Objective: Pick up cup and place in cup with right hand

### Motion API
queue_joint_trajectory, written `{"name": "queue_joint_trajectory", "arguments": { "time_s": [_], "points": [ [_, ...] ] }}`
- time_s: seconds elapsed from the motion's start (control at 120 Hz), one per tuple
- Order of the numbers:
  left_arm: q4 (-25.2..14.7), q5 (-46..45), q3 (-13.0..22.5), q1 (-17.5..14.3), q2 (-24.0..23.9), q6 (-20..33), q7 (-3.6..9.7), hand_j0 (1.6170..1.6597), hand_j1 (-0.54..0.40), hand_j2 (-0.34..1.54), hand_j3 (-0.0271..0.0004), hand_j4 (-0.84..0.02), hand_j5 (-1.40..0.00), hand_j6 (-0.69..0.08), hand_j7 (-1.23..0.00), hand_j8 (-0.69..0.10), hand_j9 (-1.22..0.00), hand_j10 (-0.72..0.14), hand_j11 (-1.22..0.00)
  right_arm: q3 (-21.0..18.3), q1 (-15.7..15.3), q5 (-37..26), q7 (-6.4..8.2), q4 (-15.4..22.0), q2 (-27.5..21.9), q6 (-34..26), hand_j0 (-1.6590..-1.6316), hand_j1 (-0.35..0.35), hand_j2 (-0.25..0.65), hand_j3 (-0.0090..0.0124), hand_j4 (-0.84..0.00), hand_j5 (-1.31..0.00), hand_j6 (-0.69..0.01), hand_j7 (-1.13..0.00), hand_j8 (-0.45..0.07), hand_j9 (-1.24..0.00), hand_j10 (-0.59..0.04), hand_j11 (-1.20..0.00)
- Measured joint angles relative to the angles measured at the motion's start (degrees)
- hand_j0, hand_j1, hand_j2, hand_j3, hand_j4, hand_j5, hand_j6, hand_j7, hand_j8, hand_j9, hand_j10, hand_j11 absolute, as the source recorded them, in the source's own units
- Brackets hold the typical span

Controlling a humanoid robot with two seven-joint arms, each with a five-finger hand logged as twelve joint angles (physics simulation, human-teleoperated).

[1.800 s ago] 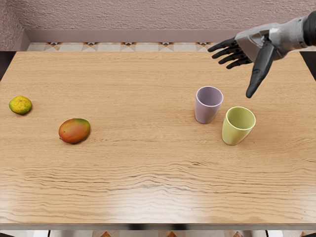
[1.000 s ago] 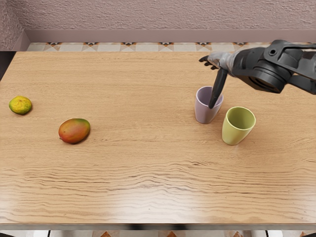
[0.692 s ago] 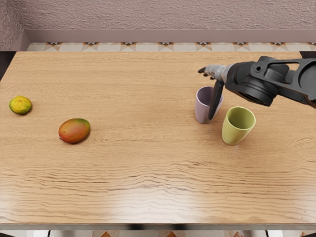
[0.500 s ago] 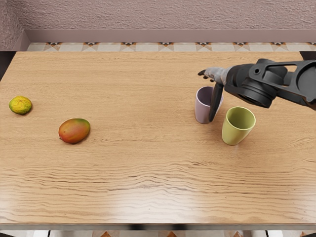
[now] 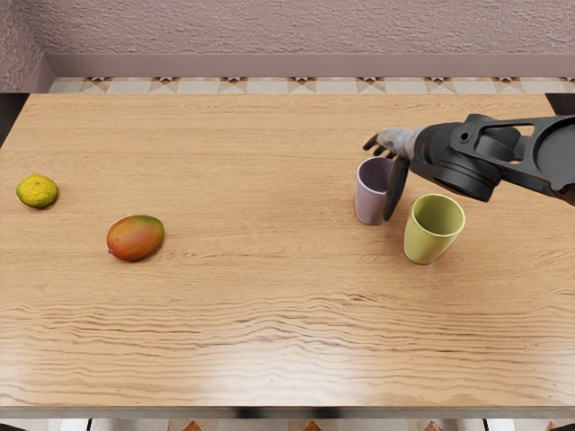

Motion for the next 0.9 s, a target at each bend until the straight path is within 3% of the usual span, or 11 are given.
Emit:
{"name": "queue_joint_trajectory", "arguments": {
  "time_s": [0.225, 0.25, 0.375, 0.492, 0.5, 0.517, 0.525, 0.533, 0.55, 0.85, 0.9],
  "points": [
    [0.0, 0.0, 0.0, 0.0, 0.0, 0.0, 0.0, 1.6581, 0.344, 0.0, -0.0001, -0.004, -0.01, -0.004, -0.01, -0.004, -0.01, -0.004, -0.01, 0.5, -0.9, -0.4, 0.01, -0.6, -0.1, -0.5, -1.6579, 0.152, 0.042, -0.0007, -0.37, -0.48, -0.318, -0.48, -0.37, -0.48, -0.366, -0.48],
    [0.0, 0.0, 0.0, 0.0, 0.0, 0.0, 0.0, 1.6581, 0.344, 0.0, -0.0001, -0.004, -0.01, -0.004, -0.01, -0.004, -0.01, -0.004, -0.01, 0.6, -1.1, -0.3, 0.03, -0.7, -0.1, -0.5, -1.6578, 0.195, 0.147, -0.0008, -0.369, -0.52, -0.3, -0.51, -0.342, -0.52, -0.388, -0.52],
    [0.0, 0.0, 0.0, 0.0, 0.0, 0.0, 0.0, 1.6581, 0.344, 0.0, -0.0002, -0.004, -0.01, -0.004, -0.01, -0.004, -0.01, -0.004, -0.01, 1.1, -1.4, -0.3, 0.04, -1.1, -0.4, -0.5, -1.6535, 0.16, 0.033, 0.0005, -0.326, -0.66, -0.258, -0.64, -0.299, -0.67, -0.466, -0.67],
    [0.0, 0.0, 0.0, 0.0, 0.0, 0.0, 0.0, 1.6581, 0.344, 0.0, -0.0002, -0.004, -0.01, -0.004, -0.01, -0.004, -0.01, -0.004, -0.01, 4.4, -1.3, 0.0, 0.02, -1.3, -2.1, 0.8, -1.6528, 0.205, 0.143, 0.0023, -0.259, -0.76, -0.203, -0.72, -0.249, -0.76, -0.483, -0.76],
    [0.0, 0.0, 0.0, 0.0, 0.0, 0.0, 0.0, 1.6581, 0.344, 0.0, -0.0002, -0.004, -0.01, -0.004, -0.01, -0.004, -0.01, -0.004, -0.01, 4.8, -1.3, 0.1, 0.02, -1.3, -2.3, 1.1, -1.6533, 0.227, 0.189, -0.0003, -0.232, -0.76, -0.197, -0.72, -0.254, -0.76, -0.473, -0.76],
    [0.0, 0.0, 0.0, 0.0, 0.0, 0.0, 0.0, 1.6581, 0.344, 0.0, -0.0002, -0.004, -0.01, -0.004, -0.01, -0.004, -0.01, -0.004, -0.01, 5.6, -1.3, 0.2, 0.03, -1.3, -2.8, 1.6, -1.654, 0.242, 0.184, 0.0048, -0.24, -0.78, -0.172, -0.73, -0.224, -0.77, -0.449, -0.78],
    [0.0, 0.0, 0.0, 0.0, 0.0, 0.0, 0.0, 1.6581, 0.344, 0.0, -0.0002, -0.004, -0.01, -0.004, -0.01, -0.004, -0.01, -0.004, -0.01, 6.0, -1.2, 0.3, 0.04, -1.2, -3.1, 1.8, -1.6535, 0.249, 0.194, -0.0056, -0.227, -0.77, -0.169, -0.73, -0.242, -0.77, -0.453, -0.77],
    [0.0, 0.0, 0.0, 0.0, 0.0, 0.0, 0.0, 1.6581, 0.344, 0.0, -0.0002, -0.004, -0.01, -0.004, -0.01, -0.004, -0.01, -0.004, -0.01, 6.4, -1.2, 0.3, 0.04, -1.2, -3.4, 2.2, -1.6539, 0.258, 0.193, 0.0004, -0.213, -0.77, -0.165, -0.73, -0.219, -0.77, -0.446, -0.78],
    [0.0, 0.0, 0.0, 0.0, 0.0, 0.0, 0.0, 1.6581, 0.344, 0.0, -0.0002, -0.004, -0.01, -0.004, -0.01, -0.004, -0.01, -0.004, -0.01, 7.1, -1.2, 0.3, 0.03, -1.3, -4.0, 2.9, -1.6544, 0.268, 0.197, 0.0011, -0.197, -0.78, -0.153, -0.74, -0.183, -0.77, -0.423, -0.78],
    [0.0, 0.0, 0.0, 0.0, 0.0, 0.0, 0.0, 1.6581, 0.344, 0.0, -0.0001, -0.004, -0.01, -0.004, -0.01, -0.004, -0.01, -0.004, -0.01, 17.0, -0.4, 0.5, 0.04, 5.8, -20.8, 14.7, -1.6551, 0.221, 0.134, 0.0002, -0.182, -0.85, -0.135, -0.8, -0.177, -0.85, -0.44, -0.86],
    [0.0, 0.0, 0.0, 0.0, 0.0, 0.0, 0.0, 1.6581, 0.344, 0.0, -0.0001, -0.004, -0.01, -0.004, -0.01, -0.004, -0.01, -0.004, -0.01, 17.9, -0.5, 0.5, 0.03, 7.7, -23.9, 16.4, -1.6556, 0.241, 0.161, 0.0025, -0.171, -0.86, -0.121, -0.81, -0.17, -0.86, -0.434, -0.87]
  ]
}}
